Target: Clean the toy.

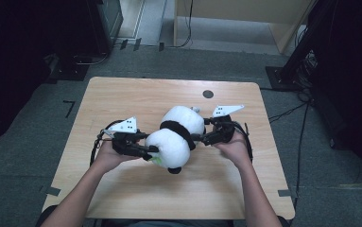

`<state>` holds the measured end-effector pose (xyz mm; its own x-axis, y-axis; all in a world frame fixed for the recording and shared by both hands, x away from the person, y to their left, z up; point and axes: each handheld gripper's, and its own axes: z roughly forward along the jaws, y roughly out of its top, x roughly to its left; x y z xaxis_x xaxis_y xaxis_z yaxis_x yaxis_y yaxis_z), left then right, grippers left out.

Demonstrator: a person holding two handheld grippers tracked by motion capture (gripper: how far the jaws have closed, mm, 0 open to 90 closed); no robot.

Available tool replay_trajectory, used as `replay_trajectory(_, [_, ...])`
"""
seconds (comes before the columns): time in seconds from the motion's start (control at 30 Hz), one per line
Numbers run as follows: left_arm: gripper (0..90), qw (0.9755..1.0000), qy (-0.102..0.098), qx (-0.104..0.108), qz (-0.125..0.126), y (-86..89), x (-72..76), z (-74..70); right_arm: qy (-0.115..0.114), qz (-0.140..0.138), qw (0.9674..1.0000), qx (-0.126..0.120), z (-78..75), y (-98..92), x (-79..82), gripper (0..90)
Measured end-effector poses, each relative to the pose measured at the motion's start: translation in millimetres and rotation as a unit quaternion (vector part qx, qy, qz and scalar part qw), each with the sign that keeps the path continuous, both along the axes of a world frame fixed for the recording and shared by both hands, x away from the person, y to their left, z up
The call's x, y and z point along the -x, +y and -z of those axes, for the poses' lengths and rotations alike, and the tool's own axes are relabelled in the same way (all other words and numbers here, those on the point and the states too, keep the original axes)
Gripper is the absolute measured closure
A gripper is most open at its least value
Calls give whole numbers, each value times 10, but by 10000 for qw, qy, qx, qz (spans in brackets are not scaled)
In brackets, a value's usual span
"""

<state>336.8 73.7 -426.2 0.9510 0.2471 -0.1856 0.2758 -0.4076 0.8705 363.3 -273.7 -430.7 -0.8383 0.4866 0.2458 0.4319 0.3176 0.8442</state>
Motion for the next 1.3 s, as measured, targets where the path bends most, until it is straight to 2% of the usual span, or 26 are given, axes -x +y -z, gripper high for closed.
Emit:
replay_trajectory(0.1, [537,9999,-97,-18,-122,8,-4,-22,25,192,9998,65,-5,-23,-7,162])
replay_trajectory(0.17, [536,9990,-168,-77,-415,49,-29,-24,47,411,9990,147,-7,-85,-13,180])
replay_trajectory(0.23, [537,9971,-174,-15,-747,139,-84,-33,158,596,9980,111,15,-192,-31,193])
replay_trajectory(0.33, [535,9932,-208,197,-1131,254,-157,-47,130,954,9952,152,41,-347,-32,199])
replay_trajectory(0.53, [522,9860,-169,134,-1655,225,-241,-13,136,1493,9884,234,88,-523,-18,199])
replay_trajectory(0.6, [518,9847,-169,138,-1728,208,-267,-2,150,1632,9857,386,112,-552,2,199])
replay_trajectory(0.63, [517,9839,-161,141,-1774,197,-282,1,82,1736,9835,496,118,-567,20,203])
replay_trajectory(0.7, [514,9828,-164,156,-1831,178,-314,4,15,2017,9772,669,123,-616,49,219])
replay_trajectory(0.8, [511,9809,-162,248,-1921,154,-361,11,138,2471,9671,584,164,-759,80,232])
replay_trajectory(0.83, [510,9806,-162,278,-1934,151,-372,16,211,2564,9649,529,197,-815,90,232])
replay_trajectory(0.93, [506,9796,-134,285,-1985,123,-415,6,300,2656,9621,535,277,-885,103,231])
replay_trajectory(1.03, [503,9793,-132,325,-1991,91,-438,11,460,2802,9572,559,345,-901,104,231])
replay_trajectory(1.13, [502,9800,-142,287,-1962,59,-459,24,578,2934,9514,737,411,-868,87,231])
replay_trajectory(1.17, [501,9800,-133,280,-1965,48,-463,30,616,2929,9508,800,441,-859,79,232])
replay_trajectory(1.2, [501,9802,-135,252,-1961,40,-466,33,669,2917,9502,867,471,-850,73,246])
replay_trajectory(1.27, [501,9803,-140,236,-1957,22,-466,40,700,2851,9500,1069,543,-835,68,350])
replay_trajectory(1.3, [501,9803,-150,232,-1955,16,-463,39,709,2908,9467,1192,578,-830,65,383])
